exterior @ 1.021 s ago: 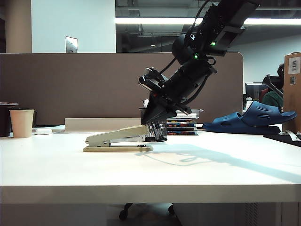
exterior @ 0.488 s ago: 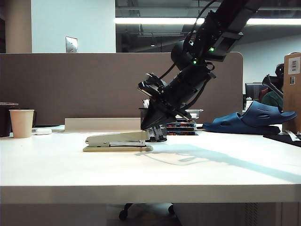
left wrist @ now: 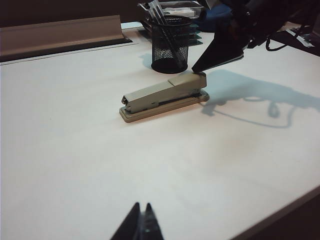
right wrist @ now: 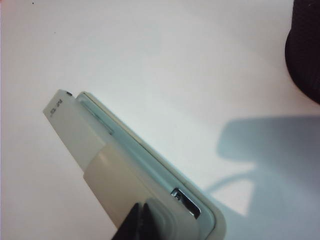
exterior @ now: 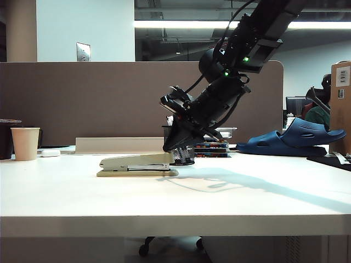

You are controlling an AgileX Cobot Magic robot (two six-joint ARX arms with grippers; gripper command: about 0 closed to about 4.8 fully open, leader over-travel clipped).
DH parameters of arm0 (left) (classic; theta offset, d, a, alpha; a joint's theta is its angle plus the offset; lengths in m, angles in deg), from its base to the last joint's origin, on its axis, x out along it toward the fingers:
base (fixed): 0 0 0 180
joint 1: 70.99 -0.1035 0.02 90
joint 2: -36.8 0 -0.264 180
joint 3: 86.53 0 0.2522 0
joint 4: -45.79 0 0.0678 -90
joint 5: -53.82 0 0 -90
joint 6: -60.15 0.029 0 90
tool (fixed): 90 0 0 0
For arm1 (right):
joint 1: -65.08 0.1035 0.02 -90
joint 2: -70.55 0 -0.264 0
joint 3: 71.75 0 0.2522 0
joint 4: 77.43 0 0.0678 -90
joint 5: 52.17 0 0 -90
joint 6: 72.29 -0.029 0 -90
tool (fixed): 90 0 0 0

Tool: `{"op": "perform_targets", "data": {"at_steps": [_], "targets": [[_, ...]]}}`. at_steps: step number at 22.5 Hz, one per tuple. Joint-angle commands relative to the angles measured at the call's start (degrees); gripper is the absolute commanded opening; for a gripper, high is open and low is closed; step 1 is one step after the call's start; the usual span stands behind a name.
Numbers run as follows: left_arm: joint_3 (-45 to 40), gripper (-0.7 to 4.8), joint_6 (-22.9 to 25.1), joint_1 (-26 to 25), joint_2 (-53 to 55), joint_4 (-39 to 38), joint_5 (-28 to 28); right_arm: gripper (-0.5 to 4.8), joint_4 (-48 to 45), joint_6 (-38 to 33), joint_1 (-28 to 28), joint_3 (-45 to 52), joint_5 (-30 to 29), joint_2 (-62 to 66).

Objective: Press the stapler down.

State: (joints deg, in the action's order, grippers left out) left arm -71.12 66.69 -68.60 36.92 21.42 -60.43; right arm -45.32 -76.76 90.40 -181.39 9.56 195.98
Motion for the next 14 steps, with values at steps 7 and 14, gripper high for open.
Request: {"op": "perform_targets", "data": {"at_steps": [7,14], "targets": [[0.3,-0.06,-0.1,0.0,0.0,0.3,0.0,-0.09,5.7,0.2,0.1,0.6,1.6,1.0],[0.3,-0.06,-0.1,0.0,0.0,0.3,0.0,-0.09,6.4,1.3,0.1,0.7,1.7,1.0]]}}
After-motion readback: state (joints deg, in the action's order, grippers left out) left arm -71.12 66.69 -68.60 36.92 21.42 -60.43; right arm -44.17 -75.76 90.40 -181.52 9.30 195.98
